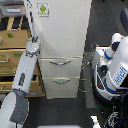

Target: Opening the fridge

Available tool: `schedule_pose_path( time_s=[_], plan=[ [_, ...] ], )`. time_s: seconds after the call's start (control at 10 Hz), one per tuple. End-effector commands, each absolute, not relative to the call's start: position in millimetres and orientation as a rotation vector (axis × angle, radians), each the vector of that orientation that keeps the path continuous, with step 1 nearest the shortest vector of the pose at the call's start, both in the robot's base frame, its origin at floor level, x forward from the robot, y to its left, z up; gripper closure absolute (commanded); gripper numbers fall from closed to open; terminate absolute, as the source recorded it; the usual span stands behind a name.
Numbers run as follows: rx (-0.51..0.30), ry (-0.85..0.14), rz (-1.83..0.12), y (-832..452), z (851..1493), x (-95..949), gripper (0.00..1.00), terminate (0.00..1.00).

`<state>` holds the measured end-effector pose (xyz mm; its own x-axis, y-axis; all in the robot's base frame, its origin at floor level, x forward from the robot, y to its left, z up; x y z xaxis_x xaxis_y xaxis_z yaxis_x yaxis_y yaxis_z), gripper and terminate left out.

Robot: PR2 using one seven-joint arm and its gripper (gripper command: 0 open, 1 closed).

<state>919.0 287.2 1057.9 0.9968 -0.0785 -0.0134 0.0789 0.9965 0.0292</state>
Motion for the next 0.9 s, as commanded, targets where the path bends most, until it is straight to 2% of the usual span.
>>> schedule_pose_path(
  time_s=[0.1,0.2,0.5,0.7,0.9],
  plan=[
    [-0.004,-0.036,-0.24,247,1074,846,1.0,0.0],
    [-0.017,-0.062,-0.297,226,1090,801,1.0,0.0],
    [0.024,-0.104,-0.434,199,1162,698,1.0,0.0],
    [-0.019,-0.116,-0.545,161,1203,622,1.0,0.0],
    [-0.027,-0.142,-0.619,129,1234,571,1.0,0.0]
  ],
)
